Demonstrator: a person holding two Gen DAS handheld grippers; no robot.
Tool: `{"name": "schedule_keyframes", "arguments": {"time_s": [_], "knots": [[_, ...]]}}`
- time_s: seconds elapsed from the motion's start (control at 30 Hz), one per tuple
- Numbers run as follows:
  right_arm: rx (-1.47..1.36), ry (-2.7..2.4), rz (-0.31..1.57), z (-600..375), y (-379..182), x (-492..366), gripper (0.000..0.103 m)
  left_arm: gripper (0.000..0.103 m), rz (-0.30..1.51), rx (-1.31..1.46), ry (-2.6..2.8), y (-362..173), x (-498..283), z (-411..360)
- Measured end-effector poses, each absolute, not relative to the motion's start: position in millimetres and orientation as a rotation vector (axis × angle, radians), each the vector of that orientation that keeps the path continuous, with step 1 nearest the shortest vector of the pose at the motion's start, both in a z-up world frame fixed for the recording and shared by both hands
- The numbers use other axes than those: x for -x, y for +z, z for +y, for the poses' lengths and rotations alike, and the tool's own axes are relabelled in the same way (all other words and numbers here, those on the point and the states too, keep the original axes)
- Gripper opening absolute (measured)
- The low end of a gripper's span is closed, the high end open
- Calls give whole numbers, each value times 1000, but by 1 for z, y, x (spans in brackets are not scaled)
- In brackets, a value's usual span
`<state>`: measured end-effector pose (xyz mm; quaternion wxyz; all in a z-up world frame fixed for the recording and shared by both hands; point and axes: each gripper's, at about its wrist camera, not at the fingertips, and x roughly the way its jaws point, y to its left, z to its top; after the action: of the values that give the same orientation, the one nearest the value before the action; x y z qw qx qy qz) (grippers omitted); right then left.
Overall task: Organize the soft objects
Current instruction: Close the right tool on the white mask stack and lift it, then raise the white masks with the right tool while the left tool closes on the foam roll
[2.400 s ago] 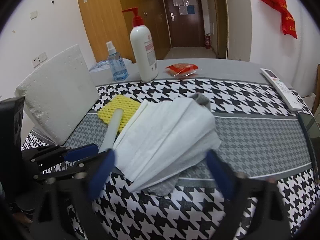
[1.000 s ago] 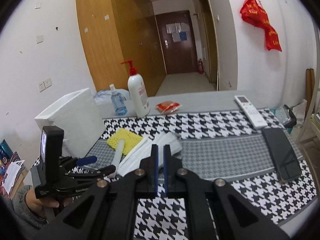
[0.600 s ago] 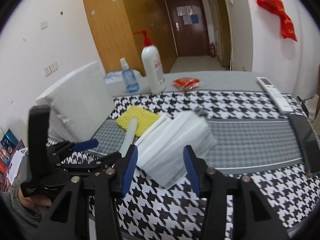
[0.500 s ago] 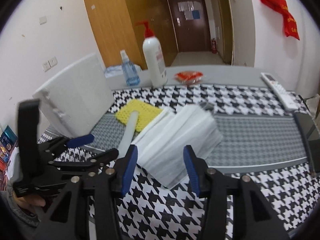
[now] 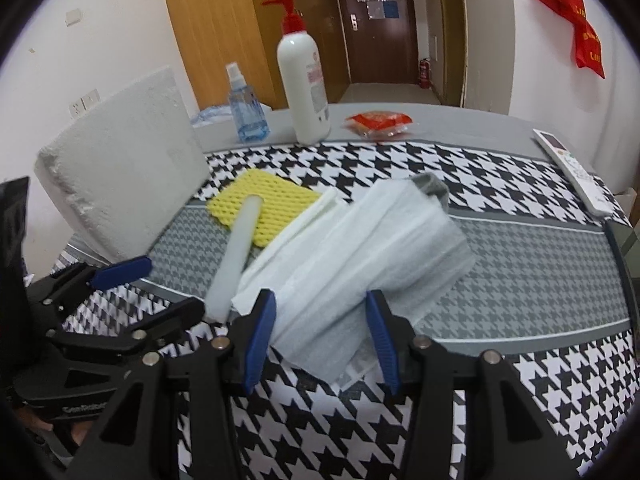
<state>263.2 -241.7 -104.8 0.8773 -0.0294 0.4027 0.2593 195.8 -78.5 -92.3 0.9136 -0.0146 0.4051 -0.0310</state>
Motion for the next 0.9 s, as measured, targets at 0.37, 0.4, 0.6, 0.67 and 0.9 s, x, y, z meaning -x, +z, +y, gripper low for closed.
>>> {"name": "schedule_keyframes", "arguments": {"time_s": [0.37,0.4,0.6,0.67,0.9], "knots": [[6,625,775,-252,-90,-253,9,80,827,28,-68,-90,-194,-79],[2,628,762,-254,-86,-251,8,80,824,28,-68,-89,-194,-79],[-40,646,689,-270,-56,-238,8,80,820,23,-67,-87,-195,-81],[-57,644,679,-277,-50,-236,8,80,821,23,-65,-87,-197,-82],[-55,601,639,-298,-40,-227,8,80,818,8,-60,-86,-204,-87]]}}
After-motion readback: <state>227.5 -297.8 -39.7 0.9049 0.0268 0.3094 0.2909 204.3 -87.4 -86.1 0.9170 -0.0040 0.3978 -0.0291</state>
